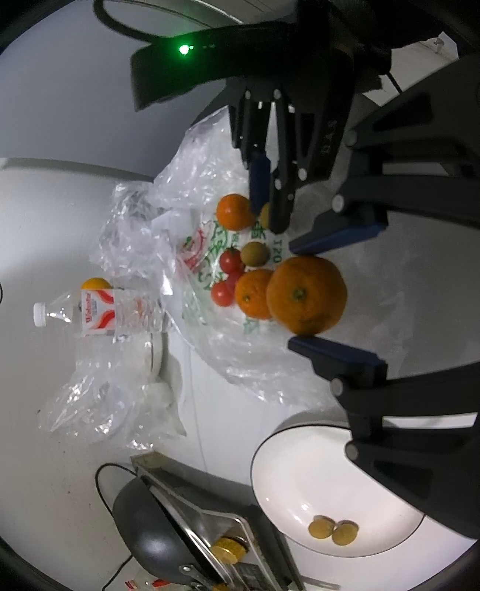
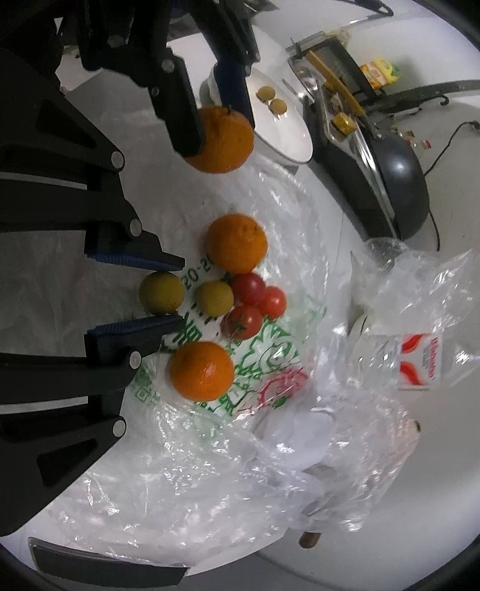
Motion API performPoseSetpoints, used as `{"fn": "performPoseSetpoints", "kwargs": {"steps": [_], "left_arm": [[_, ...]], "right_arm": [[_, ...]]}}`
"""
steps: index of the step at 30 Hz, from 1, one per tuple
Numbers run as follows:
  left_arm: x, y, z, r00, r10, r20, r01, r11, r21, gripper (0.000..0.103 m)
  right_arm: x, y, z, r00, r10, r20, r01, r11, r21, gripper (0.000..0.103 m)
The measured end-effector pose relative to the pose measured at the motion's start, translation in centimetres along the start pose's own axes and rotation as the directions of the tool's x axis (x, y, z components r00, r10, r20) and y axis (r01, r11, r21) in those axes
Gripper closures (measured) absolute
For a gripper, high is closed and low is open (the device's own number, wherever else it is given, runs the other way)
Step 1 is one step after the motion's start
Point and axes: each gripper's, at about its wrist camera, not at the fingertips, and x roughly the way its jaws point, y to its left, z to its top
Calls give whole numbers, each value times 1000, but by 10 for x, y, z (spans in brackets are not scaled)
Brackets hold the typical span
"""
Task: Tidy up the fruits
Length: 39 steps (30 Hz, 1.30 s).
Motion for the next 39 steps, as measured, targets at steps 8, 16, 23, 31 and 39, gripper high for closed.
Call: {"fn": "performPoseSetpoints", "kwargs": {"steps": [8, 16, 23, 31, 39], "left_arm": [[-15, 1, -7, 1000, 1, 25, -1, 1000, -3, 56], [-32, 6, -14, 999, 8, 46, -8, 1000, -11, 56], [-44, 15, -20, 998, 15, 61, -14, 1000, -26, 56], [-56, 27, -29, 997, 24, 72, -21, 999, -47, 56], [-63, 39, -35, 997, 25, 78, -19, 998, -67, 56]], "right_arm": [[-19, 19, 2, 999, 17, 32, -15, 999, -34, 77], [-34, 38, 5, 998, 23, 60, -19, 998, -62, 76], [-41, 54, 9, 997, 25, 73, -18, 996, -89, 77], [-44, 71, 12, 996, 25, 81, -16, 994, -112, 77], [-43, 86, 16, 996, 32, 80, -21, 991, -131, 77]]}}
